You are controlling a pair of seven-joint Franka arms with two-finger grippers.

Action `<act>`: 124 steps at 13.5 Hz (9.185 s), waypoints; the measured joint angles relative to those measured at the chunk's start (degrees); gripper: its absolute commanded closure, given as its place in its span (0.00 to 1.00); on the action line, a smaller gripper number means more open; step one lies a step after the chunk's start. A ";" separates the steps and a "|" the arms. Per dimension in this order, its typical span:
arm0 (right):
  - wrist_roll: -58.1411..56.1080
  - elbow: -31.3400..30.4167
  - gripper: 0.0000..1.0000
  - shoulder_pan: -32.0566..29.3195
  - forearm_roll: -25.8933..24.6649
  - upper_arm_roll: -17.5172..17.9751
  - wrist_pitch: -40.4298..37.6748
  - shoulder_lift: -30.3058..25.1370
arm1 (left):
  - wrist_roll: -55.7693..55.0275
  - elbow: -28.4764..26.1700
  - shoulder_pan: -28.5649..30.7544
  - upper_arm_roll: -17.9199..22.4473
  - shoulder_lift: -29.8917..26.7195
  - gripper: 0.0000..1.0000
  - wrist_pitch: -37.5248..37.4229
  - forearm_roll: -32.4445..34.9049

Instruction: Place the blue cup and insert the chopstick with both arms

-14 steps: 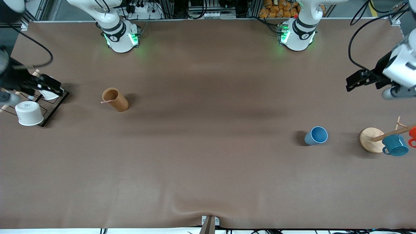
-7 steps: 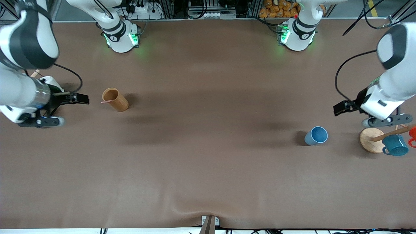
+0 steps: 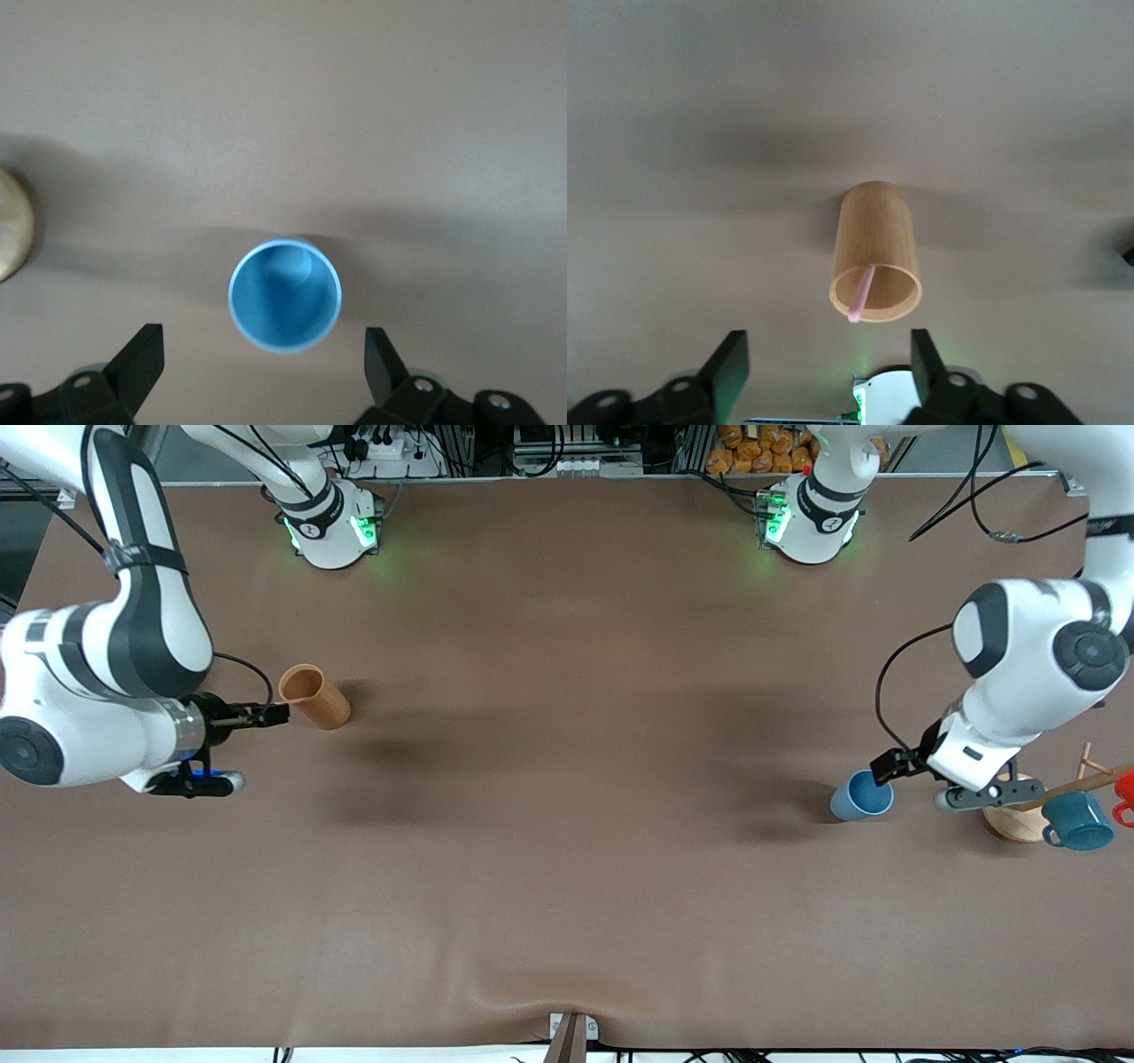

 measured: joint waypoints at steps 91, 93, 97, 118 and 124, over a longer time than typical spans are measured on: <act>31.30 13.86 0.00 4.29 10.55 -1.92 -8.23 -2.12 | 0.63 26.33 -1.52 -2.39 -12.89 0.00 -43.57 -0.09; 21.92 14.03 0.00 -0.44 7.56 -1.94 -8.47 -2.95 | 0.64 25.82 -1.68 -2.29 -13.44 0.00 -43.70 -0.11; 6.73 14.38 0.00 -4.14 0.32 -1.92 -8.41 -6.86 | 0.63 24.84 -1.88 -2.46 -14.22 0.00 -43.84 -0.11; -3.67 8.55 0.00 -3.22 -3.49 -1.81 -2.94 -19.52 | 0.61 22.49 -1.66 -2.49 -16.29 0.00 -43.66 -0.12; -3.80 8.54 0.00 -3.22 -3.55 -1.87 -2.08 -20.46 | 0.61 22.49 -1.66 -2.49 -16.29 0.00 -43.65 -0.12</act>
